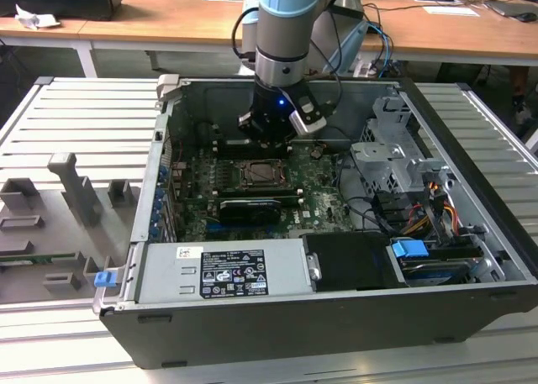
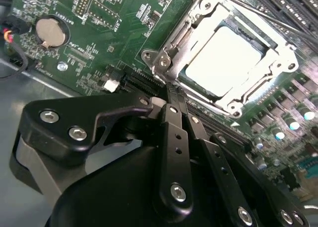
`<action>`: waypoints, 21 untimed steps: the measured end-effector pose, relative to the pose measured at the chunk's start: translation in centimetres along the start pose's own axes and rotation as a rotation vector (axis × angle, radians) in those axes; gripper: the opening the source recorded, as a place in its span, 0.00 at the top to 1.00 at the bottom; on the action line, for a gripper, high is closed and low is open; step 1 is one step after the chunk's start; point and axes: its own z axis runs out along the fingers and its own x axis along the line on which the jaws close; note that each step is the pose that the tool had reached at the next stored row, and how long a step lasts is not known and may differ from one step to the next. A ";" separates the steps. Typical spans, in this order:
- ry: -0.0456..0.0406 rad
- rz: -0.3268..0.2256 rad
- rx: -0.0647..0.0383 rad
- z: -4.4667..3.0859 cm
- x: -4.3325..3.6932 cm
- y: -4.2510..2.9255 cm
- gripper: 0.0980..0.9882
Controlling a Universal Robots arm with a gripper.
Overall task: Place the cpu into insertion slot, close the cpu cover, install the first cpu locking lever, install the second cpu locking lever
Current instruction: 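Install the first cpu locking lever, then install the second cpu locking lever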
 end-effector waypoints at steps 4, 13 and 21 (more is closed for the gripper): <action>-0.0001 0.000 0.000 -0.29 -0.01 0.01 0.99; 0.0001 0.000 0.002 -0.37 0.04 -0.70 0.99; 0.0000 0.000 0.002 -0.42 0.07 -1.25 0.99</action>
